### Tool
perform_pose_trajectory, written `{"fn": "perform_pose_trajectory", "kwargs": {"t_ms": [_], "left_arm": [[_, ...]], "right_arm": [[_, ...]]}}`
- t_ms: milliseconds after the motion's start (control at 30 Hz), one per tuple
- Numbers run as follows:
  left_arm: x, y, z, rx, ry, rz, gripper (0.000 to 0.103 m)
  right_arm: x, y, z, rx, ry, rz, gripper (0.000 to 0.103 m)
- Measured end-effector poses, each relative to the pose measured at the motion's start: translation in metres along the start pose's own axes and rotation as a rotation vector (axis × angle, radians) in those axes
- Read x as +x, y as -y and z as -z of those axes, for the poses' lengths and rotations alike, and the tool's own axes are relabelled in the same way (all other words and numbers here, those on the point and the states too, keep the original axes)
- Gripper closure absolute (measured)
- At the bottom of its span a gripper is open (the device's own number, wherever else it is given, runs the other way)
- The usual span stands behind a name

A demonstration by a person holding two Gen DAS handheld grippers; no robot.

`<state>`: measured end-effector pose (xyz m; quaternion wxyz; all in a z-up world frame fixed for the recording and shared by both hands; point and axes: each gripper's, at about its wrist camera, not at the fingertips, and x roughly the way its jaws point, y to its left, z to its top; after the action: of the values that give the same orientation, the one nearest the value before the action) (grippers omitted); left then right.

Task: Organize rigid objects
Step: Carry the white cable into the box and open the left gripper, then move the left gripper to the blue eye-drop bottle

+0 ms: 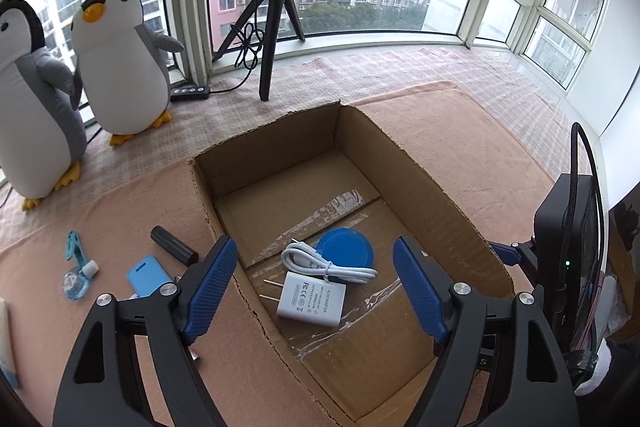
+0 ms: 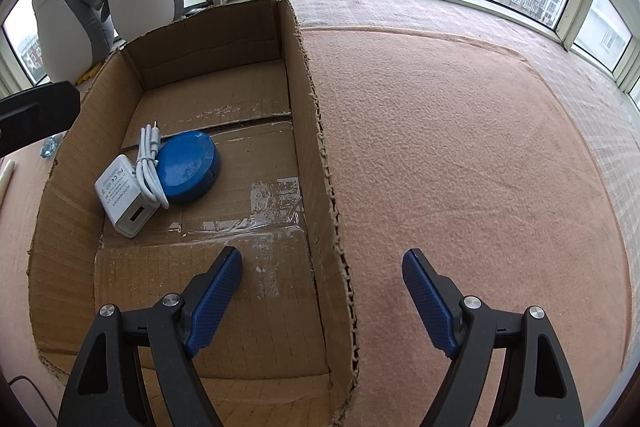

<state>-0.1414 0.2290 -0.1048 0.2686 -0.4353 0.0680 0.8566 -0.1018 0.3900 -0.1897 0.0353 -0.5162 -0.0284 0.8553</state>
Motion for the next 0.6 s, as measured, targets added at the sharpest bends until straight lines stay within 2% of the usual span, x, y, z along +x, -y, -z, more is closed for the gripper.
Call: {"fn": "perform_pose_trajectory", "kwargs": {"t_ms": [200,600], "left_arm": [[-0.002,-0.019,0.003,-0.041,-0.003,-0.024,0.022],[-0.011,-0.096,0.023,-0.142,-0.011,-0.125,0.022]], "right_arm": [[0.000,-0.001,0.001,-0.001,0.000,0.000,0.024],[0.000,-0.001,0.000,0.001,0.000,-0.001,0.024]]}}
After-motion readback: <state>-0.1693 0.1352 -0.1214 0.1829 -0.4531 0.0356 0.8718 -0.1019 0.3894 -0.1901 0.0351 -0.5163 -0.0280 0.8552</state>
